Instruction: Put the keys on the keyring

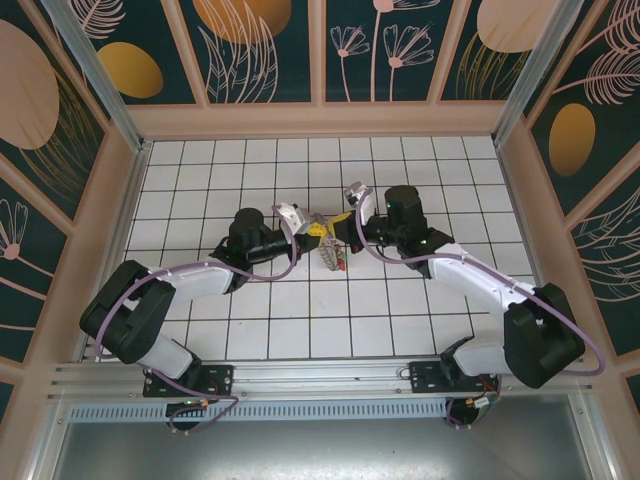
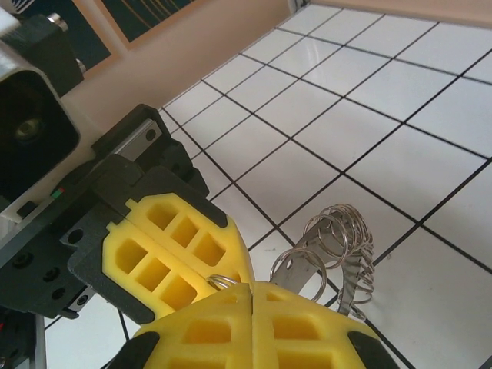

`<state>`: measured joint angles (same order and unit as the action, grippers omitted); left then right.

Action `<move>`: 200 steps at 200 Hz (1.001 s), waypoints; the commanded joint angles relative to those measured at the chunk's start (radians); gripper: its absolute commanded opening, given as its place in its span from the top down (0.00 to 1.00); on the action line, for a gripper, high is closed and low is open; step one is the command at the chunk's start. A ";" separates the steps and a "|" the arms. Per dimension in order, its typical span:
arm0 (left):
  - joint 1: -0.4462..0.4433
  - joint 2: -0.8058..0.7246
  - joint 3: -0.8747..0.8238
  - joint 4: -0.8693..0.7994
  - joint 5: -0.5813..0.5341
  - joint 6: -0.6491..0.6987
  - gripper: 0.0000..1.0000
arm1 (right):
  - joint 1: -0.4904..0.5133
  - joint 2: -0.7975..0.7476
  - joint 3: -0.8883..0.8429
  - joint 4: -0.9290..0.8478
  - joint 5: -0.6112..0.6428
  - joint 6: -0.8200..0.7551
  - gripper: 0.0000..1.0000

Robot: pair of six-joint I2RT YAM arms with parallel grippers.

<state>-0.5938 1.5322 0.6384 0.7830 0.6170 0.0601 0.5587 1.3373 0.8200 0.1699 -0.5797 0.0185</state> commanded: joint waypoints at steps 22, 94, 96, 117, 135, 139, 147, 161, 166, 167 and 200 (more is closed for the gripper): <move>-0.003 -0.032 -0.005 0.073 0.016 0.019 1.00 | -0.044 0.034 0.016 -0.008 -0.017 0.072 1.00; -0.005 -0.021 0.007 0.016 0.033 0.057 1.00 | -0.047 0.026 0.068 0.005 -0.132 0.065 1.00; -0.005 -0.021 0.008 0.014 0.033 0.058 1.00 | -0.046 0.027 0.071 0.002 -0.135 0.065 1.00; -0.006 -0.020 0.015 -0.007 0.035 0.067 1.00 | -0.028 0.056 0.124 -0.047 -0.141 0.039 1.00; -0.008 -0.018 0.021 -0.014 0.031 0.068 1.00 | -0.017 0.071 0.157 -0.075 -0.149 0.019 1.00; -0.008 -0.018 0.021 -0.013 0.029 0.067 1.00 | -0.017 0.072 0.162 -0.080 -0.151 0.013 1.00; -0.010 -0.020 0.021 -0.011 0.025 0.064 1.00 | -0.017 0.077 0.169 -0.094 -0.146 0.006 1.00; -0.010 -0.024 0.020 -0.011 0.016 0.063 1.00 | 0.002 0.086 0.181 -0.137 -0.133 -0.013 1.00; -0.009 -0.026 0.019 -0.010 0.011 0.063 1.00 | 0.003 0.088 0.184 -0.153 -0.129 -0.019 1.00; -0.009 -0.026 0.020 -0.010 0.011 0.063 1.00 | 0.003 0.088 0.185 -0.156 -0.127 -0.021 1.00; -0.011 -0.024 0.017 0.002 0.005 0.053 1.00 | 0.010 0.060 0.180 -0.196 -0.094 -0.065 1.00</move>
<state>-0.5957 1.5303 0.6361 0.7551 0.6090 0.1020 0.5545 1.4185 0.9646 0.0090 -0.6979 0.0090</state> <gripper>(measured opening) 0.058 0.052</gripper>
